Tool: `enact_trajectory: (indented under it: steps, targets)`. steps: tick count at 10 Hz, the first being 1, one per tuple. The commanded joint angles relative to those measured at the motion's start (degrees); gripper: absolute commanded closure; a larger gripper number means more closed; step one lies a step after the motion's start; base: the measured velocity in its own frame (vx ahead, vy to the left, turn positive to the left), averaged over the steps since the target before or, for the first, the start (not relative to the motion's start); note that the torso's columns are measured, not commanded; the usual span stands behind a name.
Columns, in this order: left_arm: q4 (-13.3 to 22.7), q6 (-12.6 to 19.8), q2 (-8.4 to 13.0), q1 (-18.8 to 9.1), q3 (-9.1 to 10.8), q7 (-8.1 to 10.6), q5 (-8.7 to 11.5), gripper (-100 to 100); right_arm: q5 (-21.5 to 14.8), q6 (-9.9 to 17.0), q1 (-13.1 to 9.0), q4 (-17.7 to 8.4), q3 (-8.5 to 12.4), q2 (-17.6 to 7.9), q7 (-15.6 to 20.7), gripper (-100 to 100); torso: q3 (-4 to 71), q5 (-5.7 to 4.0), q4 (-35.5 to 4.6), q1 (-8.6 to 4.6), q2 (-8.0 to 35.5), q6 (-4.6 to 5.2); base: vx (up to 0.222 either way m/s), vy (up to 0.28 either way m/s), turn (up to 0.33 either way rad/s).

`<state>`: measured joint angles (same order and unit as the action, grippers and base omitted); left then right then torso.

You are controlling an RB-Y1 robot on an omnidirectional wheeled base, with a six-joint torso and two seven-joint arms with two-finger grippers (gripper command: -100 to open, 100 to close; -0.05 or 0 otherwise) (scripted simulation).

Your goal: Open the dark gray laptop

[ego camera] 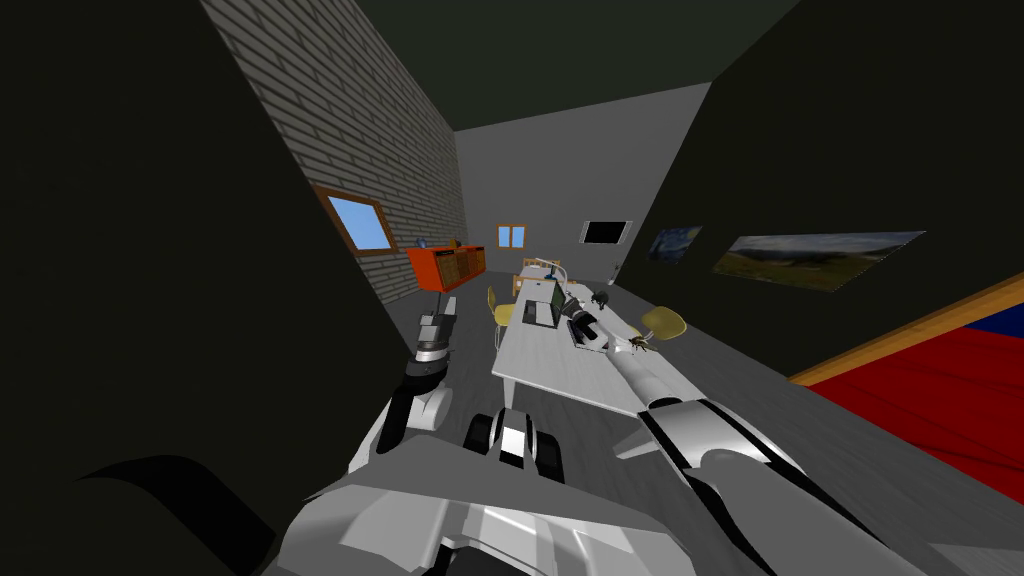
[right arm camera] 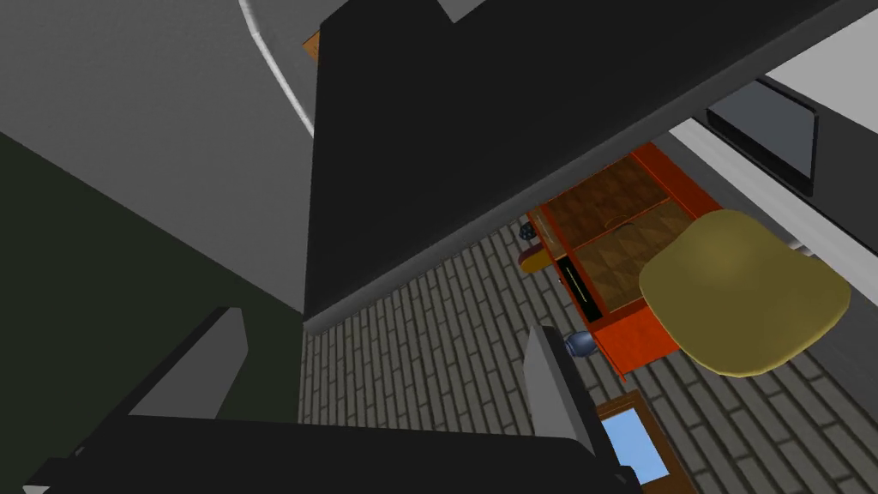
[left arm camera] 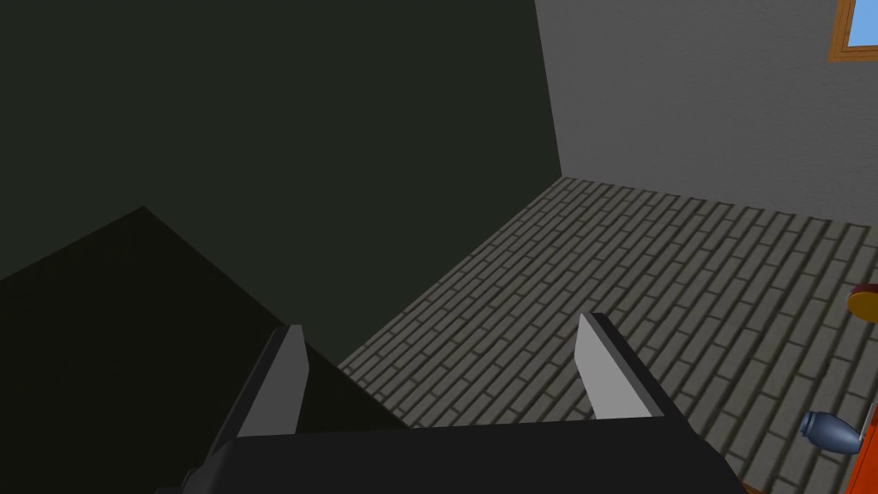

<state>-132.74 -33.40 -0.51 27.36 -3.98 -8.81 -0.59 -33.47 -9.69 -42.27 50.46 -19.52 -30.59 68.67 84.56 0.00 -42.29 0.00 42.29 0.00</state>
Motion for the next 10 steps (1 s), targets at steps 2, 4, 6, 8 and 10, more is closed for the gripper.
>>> enact_trajectory:
  steps: [2,4,6,8,10]
  targets:
    - [0.0,0.0,0.0,0.0,0.0,0.0,0.0,0,-0.06,0.0,-0.09,-0.15,0.0,-0.03,0.21,100,-0.01,0.0,0.0,0.0,0.01,0.0,0.0,0.0,0.0]
    - [0.0,0.0,-0.01,0.0,-0.01,0.0,0.0,0,-2.61,-2.17,0.44,-0.86,0.0,-2.62,0.37,100,0.11,0.0,0.37,0.47,-0.17,-0.07,0.048,0.177,-0.038]
    - [0.0,0.0,-0.02,0.0,-0.02,0.0,0.0,0,-5.16,-4.35,1.02,-1.58,-0.03,-5.16,0.53,100,0.26,-0.01,0.42,0.33,-0.37,-0.37,-0.004,0.184,-0.016]
    - [0.0,0.0,-0.01,0.0,-0.01,0.0,0.0,0,-6.44,-5.44,1.3,-1.94,-0.05,-6.44,0.61,100,0.33,-0.08,0.39,0.07,-0.52,-0.42,0.016,0.134,0.013]
    - [0.0,0.0,-0.01,0.0,-0.01,0.0,0.0,0,-8.99,-7.63,1.88,-2.66,-0.09,-8.98,0.77,100,0.34,-0.11,0.38,-0.01,-0.52,-0.1,0.031,0.189,0.0]
